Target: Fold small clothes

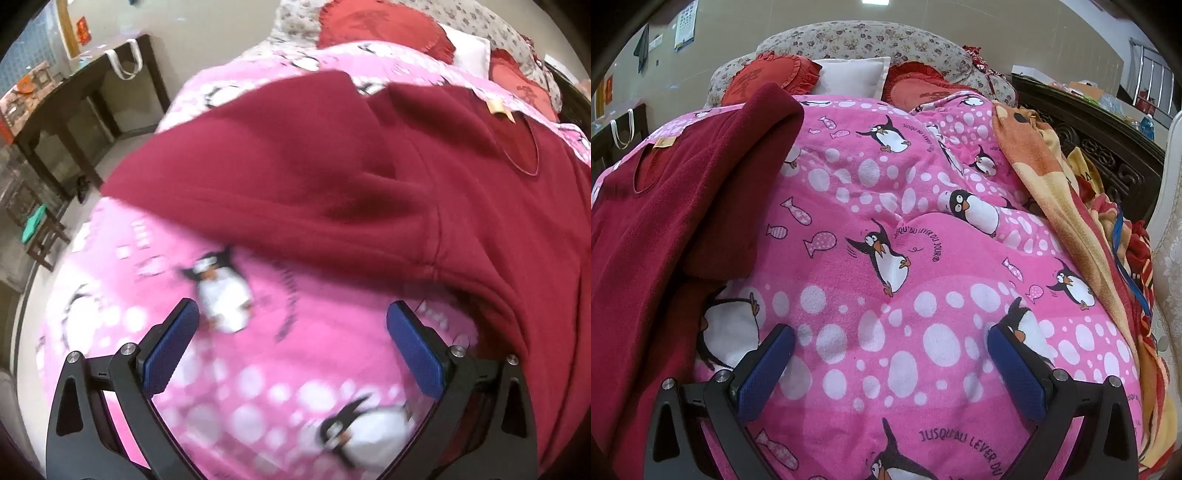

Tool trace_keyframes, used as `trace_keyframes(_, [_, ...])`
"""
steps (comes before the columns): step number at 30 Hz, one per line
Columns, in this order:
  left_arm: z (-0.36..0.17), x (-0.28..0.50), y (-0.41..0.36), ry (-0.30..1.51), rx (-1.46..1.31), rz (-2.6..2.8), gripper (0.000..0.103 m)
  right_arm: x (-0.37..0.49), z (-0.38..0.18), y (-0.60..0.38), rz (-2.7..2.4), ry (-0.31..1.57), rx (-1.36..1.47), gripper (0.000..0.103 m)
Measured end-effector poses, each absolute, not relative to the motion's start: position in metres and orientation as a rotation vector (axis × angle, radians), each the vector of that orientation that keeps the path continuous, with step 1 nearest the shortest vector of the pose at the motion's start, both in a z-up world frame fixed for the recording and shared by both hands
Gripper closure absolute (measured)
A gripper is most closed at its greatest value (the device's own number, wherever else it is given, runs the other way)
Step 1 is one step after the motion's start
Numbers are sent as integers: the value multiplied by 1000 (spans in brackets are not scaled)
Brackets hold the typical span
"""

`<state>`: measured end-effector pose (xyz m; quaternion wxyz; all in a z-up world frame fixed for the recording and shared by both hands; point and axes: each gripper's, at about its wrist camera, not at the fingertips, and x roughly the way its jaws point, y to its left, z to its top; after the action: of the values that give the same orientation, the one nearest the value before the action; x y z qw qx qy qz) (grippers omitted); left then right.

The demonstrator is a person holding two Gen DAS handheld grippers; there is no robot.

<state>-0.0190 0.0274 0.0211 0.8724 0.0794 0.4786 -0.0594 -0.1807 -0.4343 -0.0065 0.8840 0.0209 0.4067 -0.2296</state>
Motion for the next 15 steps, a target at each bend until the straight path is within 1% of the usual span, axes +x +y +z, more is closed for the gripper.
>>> trace_keyframes(7, [76, -50, 51, 942, 145, -120, 1, -180, -7, -434, -478, 849, 44, 0])
trace_keyframes(15, [143, -84, 21, 871, 194, -216, 1, -180, -7, -433, -480, 848, 40, 0])
